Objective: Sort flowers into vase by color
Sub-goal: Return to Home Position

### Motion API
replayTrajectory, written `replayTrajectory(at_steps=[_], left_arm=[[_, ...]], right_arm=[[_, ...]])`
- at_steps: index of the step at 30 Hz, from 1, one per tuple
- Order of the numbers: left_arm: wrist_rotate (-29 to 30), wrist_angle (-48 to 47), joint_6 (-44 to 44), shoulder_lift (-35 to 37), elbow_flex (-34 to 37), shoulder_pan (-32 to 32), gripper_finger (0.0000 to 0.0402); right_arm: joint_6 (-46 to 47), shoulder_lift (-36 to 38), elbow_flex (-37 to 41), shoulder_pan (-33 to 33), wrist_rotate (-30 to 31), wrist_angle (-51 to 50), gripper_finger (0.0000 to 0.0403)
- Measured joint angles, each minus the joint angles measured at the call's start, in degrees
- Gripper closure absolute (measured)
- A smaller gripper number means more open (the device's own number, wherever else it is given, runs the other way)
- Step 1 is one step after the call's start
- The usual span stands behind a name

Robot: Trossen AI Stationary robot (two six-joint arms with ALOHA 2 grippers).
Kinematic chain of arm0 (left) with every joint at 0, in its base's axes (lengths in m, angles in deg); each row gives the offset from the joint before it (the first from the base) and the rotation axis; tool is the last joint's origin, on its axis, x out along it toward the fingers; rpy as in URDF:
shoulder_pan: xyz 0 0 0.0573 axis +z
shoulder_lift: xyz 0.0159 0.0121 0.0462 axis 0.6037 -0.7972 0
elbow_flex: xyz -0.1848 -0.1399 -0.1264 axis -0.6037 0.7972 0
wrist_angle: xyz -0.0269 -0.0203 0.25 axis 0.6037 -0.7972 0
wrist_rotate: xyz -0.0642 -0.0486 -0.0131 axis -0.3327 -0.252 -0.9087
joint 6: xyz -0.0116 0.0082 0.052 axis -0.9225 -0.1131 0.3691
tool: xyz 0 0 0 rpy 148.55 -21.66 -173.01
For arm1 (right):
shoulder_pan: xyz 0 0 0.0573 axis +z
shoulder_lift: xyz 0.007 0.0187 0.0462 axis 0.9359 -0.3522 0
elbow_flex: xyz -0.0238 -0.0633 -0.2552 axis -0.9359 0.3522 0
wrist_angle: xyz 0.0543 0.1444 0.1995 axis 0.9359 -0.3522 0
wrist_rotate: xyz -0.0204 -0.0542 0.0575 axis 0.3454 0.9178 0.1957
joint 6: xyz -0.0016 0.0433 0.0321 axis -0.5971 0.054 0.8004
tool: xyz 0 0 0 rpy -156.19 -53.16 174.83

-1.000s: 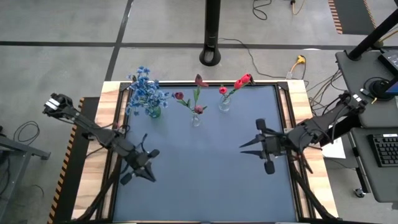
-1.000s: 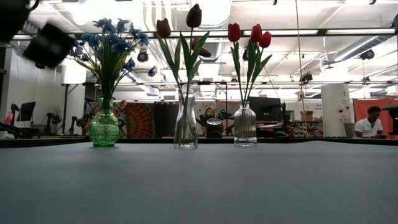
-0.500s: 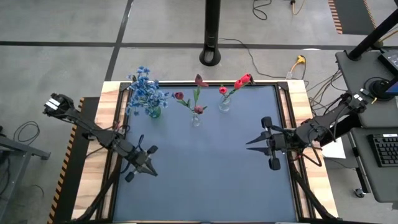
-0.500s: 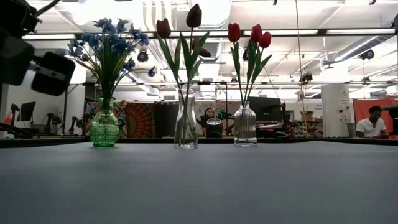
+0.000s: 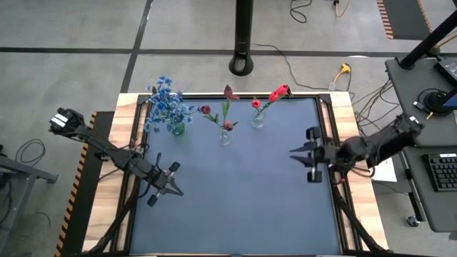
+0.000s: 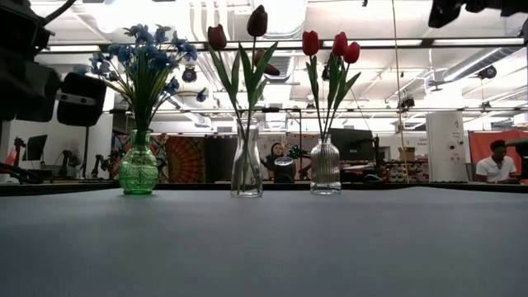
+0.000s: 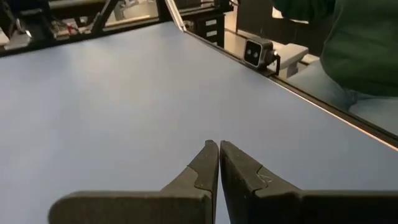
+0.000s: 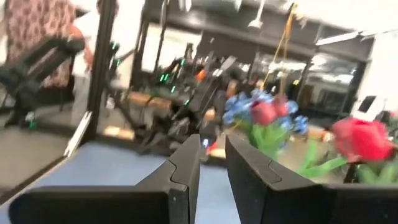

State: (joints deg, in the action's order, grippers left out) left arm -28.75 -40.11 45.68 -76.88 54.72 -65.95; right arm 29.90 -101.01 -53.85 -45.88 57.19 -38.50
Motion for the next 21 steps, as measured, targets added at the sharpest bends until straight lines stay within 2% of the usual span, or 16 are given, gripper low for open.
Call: replayTrajectory(at_steps=[6, 11, 14, 18, 21], left_arm=[[-1.3, -0.1, 1.8, 1.5, -0.2, 0.2, 0.0402], [-1.8, -0.3, 2.1, 5.4, -0.8, 0.2, 0.0401], [-4.1, -5.7, 4.0, 9.5, -2.5, 0.2, 0.0401], [-4.3, -21.9, 4.9, 15.8, -6.0, 0.2, 0.0401], [-4.3, -29.6, 5.8, 20.6, -7.6, 0.2, 0.0402]], right_arm=[[1.7, 14.0, 4.8, -6.3, -7.8, -1.8, 0.0335], [5.8, 25.2, 8.4, -8.4, -8.2, -7.1, 0.0335], [6.3, 25.8, 9.9, -8.6, -7.9, -7.8, 0.0335], [6.4, 24.2, 9.9, -8.7, -6.3, -6.4, 0.0335], [6.4, 24.3, 9.7, -8.7, -6.4, -6.6, 0.0335]])
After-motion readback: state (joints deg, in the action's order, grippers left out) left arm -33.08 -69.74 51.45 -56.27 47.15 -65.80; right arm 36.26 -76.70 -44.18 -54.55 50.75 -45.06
